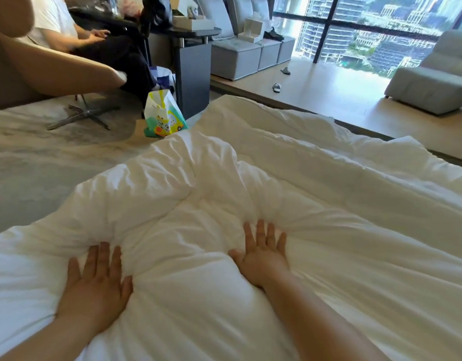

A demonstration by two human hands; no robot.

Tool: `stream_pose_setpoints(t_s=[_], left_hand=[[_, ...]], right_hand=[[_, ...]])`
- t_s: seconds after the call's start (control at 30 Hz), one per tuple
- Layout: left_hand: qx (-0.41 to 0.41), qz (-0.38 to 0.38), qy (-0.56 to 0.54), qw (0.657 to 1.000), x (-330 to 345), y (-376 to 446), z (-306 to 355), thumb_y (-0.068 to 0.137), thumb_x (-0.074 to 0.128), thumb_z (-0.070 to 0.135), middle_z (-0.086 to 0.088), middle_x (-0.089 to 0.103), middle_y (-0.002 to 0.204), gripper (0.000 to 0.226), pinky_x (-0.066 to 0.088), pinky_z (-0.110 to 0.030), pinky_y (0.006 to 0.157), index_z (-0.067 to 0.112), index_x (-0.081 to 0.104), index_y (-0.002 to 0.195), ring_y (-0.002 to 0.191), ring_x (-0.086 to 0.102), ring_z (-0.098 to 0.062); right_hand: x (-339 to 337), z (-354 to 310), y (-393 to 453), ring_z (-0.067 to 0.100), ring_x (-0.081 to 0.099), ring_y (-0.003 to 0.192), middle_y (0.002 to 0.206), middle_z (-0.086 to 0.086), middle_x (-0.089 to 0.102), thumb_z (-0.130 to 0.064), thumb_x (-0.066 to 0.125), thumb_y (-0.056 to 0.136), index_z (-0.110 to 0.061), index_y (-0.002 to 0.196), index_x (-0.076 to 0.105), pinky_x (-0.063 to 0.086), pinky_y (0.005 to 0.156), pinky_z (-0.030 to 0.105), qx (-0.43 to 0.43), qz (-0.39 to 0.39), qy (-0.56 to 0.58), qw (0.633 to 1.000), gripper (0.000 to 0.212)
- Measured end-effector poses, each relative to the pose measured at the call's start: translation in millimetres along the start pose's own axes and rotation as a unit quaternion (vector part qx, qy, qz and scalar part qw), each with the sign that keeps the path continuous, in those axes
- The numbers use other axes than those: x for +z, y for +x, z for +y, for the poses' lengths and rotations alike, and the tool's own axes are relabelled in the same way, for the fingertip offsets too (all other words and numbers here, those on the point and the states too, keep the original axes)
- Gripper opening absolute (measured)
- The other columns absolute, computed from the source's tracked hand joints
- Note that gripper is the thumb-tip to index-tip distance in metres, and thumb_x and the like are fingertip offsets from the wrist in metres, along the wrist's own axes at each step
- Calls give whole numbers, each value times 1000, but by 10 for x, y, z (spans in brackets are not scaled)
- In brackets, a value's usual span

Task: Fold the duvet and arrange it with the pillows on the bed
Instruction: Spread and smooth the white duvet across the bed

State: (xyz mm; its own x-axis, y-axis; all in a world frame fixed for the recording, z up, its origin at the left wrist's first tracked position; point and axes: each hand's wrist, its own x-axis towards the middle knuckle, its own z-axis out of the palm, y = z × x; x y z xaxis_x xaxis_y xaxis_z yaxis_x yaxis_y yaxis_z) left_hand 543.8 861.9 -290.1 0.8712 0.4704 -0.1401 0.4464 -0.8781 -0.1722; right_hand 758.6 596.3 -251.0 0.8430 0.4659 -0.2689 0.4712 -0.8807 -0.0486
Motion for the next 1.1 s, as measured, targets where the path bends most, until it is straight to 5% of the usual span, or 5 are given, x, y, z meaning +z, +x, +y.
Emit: stream_pose_setpoints(t_s=[0.13, 0.3, 0.83, 0.97, 1.1], left_hand=[[-38, -18, 73, 996, -259, 50, 81, 82, 35, 39, -41, 53, 127, 71, 22, -76, 95, -14, 60, 121, 111, 54, -57], [10, 111, 5, 994, -1444, 128, 602, 86, 41, 38, 0, 67, 106, 35, 46, -39, 83, 24, 67, 106, 100, 64, -25], [-73, 135, -103, 983, -350, 539, 1506, 93, 28, 36, -27, 47, 143, 61, 21, -67, 108, -1, 59, 131, 131, 46, -47], [-63, 101, -105, 987, -207, 544, 1514, 95, 24, 38, -26, 49, 141, 63, 26, -66, 106, 1, 61, 128, 127, 51, -46], [-77, 199, -87, 973, -133, 678, 1516, 95, 20, 43, -24, 52, 140, 60, 29, -65, 103, 8, 52, 131, 127, 50, -40]], right_hand=[[64, -61, -100, 36, -21, 143, 157, 14, -22, -64, 11, 92, -22, 151, -14, -18, 110, 59, 3, 23, -4, 1000, 76], [201, -112, -108, 42, -18, 142, 156, 18, -22, -61, 7, 94, -19, 139, -27, -20, 104, 62, 7, 48, -52, 997, 70], [-209, 276, 180, 27, 16, 146, 158, 5, 22, -83, 5, 75, -36, 144, 35, 8, 116, 40, -115, 60, 132, 983, 89], [-1171, 791, 552, 14, 62, 69, 81, -10, 64, -54, 45, 90, -22, 76, 65, 47, 63, 28, -134, 337, 281, 889, 40], [-1943, 1546, 1463, 25, 61, 83, 96, 7, 65, -26, 56, 92, -11, 90, 65, 50, 75, 36, 32, 471, 186, 862, 18]])
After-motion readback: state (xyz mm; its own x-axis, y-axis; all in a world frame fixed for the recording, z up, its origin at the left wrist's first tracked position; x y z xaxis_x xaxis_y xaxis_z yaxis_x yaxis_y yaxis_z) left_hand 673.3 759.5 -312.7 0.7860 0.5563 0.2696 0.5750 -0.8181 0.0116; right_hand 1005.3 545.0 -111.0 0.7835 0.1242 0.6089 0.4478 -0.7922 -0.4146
